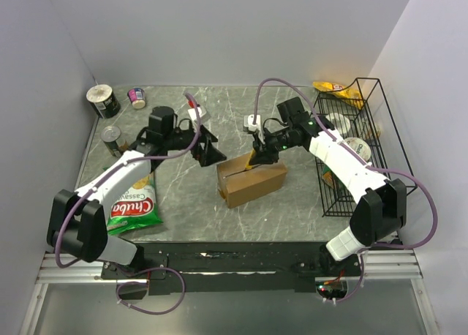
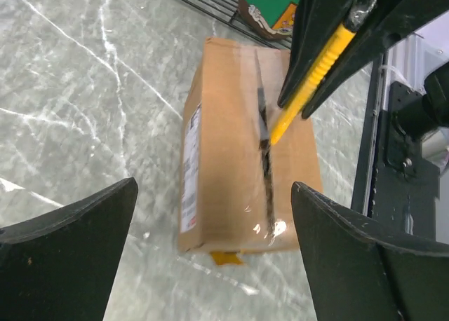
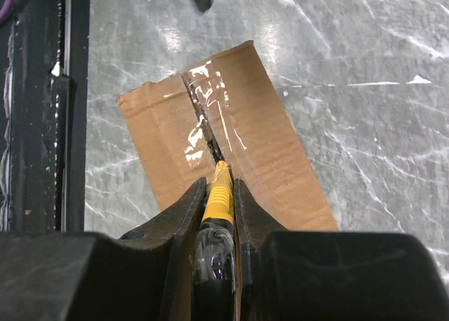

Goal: Unpack the express box

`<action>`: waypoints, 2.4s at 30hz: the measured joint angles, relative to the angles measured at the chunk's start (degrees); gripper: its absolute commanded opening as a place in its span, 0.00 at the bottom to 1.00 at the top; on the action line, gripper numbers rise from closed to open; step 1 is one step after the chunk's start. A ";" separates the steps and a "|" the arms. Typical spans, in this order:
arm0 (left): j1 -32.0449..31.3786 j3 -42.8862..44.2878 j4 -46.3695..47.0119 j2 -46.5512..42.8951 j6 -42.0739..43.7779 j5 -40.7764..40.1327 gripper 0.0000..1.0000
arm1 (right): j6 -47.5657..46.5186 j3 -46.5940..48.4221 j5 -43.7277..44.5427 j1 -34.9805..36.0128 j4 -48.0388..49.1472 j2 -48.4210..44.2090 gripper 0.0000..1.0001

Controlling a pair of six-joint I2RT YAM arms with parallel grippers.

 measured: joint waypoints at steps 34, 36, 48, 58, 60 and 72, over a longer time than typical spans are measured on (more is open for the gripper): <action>-17.29 -12.41 14.01 0.17 14.51 -16.15 0.97 | -0.90 -2.23 1.99 0.55 0.92 -1.29 0.00; -17.33 -12.37 13.99 0.26 15.34 -15.43 0.96 | -4.04 -1.92 1.38 0.26 -0.85 -1.55 0.00; -16.24 -7.56 9.38 4.39 19.26 -8.74 0.99 | -19.91 0.55 0.33 -1.22 -9.44 -2.45 0.00; -14.80 -3.43 4.85 7.56 20.61 -5.31 0.99 | -24.70 3.13 1.29 -6.10 -13.86 -2.14 0.00; -14.78 -3.26 4.61 7.72 20.74 -5.14 0.99 | -24.92 3.15 1.42 -6.84 -14.45 -2.14 0.00; -14.69 -3.19 4.70 7.91 21.35 -4.33 0.99 | -26.75 3.13 1.42 -9.97 -16.87 -2.16 0.00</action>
